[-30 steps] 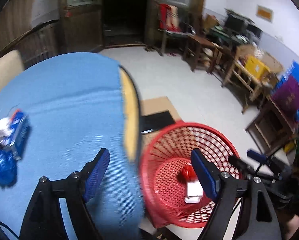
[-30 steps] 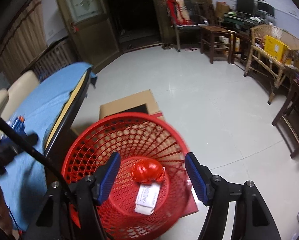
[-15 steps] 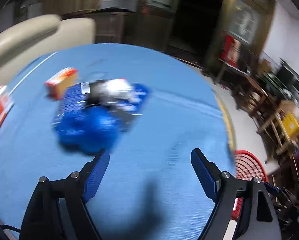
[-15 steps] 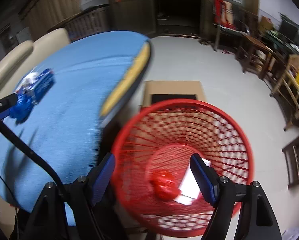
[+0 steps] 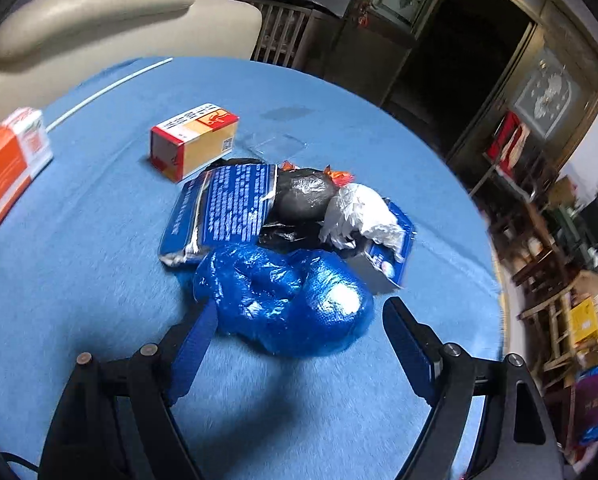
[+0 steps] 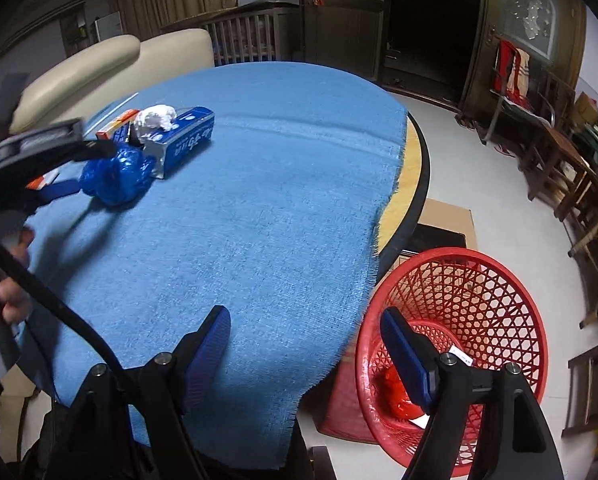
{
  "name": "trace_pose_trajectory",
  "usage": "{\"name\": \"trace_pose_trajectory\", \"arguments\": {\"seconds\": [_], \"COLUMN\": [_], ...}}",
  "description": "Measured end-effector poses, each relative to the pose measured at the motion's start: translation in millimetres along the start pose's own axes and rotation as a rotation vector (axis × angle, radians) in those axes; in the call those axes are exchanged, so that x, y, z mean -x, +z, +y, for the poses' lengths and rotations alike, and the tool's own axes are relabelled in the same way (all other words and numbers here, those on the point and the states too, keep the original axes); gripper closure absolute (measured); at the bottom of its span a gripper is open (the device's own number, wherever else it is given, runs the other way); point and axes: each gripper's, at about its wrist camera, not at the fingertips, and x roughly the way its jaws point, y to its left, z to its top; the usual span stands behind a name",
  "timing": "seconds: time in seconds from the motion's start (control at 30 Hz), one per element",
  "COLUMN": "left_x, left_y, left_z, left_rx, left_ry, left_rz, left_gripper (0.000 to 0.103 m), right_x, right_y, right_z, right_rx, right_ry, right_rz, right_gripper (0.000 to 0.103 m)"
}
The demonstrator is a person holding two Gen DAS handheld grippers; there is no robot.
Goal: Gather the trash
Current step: 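Grasp the blue plastic bag with the left tool while the right grasps the white tissue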
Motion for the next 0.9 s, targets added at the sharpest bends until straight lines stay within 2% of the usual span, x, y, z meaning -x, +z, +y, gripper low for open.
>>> {"name": "trace_pose_trajectory", "arguments": {"seconds": [0.07,0.13,0.17,0.2,0.27,0.33,0.53,0.63,0.77,0.9], "left_x": [-13,-32,-37,-42,-40,-35,-1,7,6,3], "left_y": [5,7,6,4,2,0,-17,-28,-30,-33], "left_z": [0,3,6,11,16,20,41,51,62,67], "left_rx": [-0.003,0.0,0.006,0.013,0.012,0.008,0.013,0.002,-0.001,-0.016], "left_ry": [0.026,0.065,0.058,0.019,-0.001,-0.006,0.032,0.062,0.095,0.095], "left_rz": [0.008,0.041,0.054,0.064,0.049,0.037,-0.022,-0.024,-0.025,-0.034], "left_gripper": [0.012,0.012,0.012,0.014,0.034,0.04,0.042,0.042,0.042,0.042], "right_x": [-1,-1,-2,-2,-1,-3,-15,-18,-14,-20], "right_y": [-1,-2,-3,-4,-5,-5,7,25,71,119], "right_z": [-2,-5,-7,-9,-13,-17,-7,13,52,90], "right_rx": [-0.004,-0.015,-0.023,-0.027,-0.034,-0.042,-0.024,0.023,0.116,0.201], "right_ry": [-0.004,-0.006,-0.007,-0.007,-0.008,-0.007,0.018,0.047,0.121,0.16], "right_rz": [0.005,0.012,0.016,0.018,0.018,0.02,0.034,0.013,-0.074,-0.148], "right_gripper": [0.023,0.023,0.023,0.023,0.023,0.023,0.023,0.023,0.023,0.023]}}
